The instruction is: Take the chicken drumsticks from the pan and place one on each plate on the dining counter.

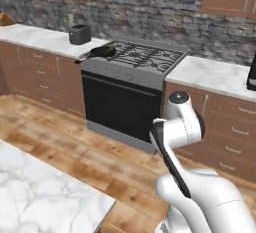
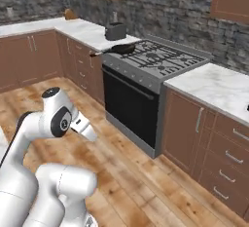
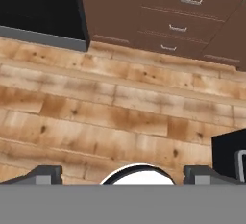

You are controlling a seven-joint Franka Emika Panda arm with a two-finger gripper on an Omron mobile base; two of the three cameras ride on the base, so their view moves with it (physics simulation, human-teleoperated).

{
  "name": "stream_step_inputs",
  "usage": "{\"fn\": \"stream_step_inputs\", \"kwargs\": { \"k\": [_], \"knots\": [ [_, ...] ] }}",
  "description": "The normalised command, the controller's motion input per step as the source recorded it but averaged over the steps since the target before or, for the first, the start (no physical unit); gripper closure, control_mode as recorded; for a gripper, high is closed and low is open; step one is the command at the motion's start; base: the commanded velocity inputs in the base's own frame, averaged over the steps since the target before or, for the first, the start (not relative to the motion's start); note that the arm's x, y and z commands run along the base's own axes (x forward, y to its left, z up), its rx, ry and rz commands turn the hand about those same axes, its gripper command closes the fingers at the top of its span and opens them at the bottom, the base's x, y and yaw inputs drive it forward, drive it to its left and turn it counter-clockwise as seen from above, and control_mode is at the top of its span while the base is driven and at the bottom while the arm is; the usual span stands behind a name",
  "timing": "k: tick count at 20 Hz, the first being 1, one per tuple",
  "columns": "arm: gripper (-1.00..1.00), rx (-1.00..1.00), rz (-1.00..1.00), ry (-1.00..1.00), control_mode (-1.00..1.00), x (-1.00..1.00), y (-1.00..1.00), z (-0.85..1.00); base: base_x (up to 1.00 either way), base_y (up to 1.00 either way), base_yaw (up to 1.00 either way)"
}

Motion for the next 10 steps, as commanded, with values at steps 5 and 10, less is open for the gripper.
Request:
{"fn": "stream_step_inputs", "kwargs": {
  "k": [5, 10],
  "knots": [
    [-1.00, 0.00, 0.00, 0.00, 1.00, 0.00, 0.00, 0.00, 0.92, -0.07, -0.56],
    [-1.00, 0.00, 0.00, 0.00, 1.00, 0.00, 0.00, 0.00, 1.00, 0.00, -0.19]
  ]
}}
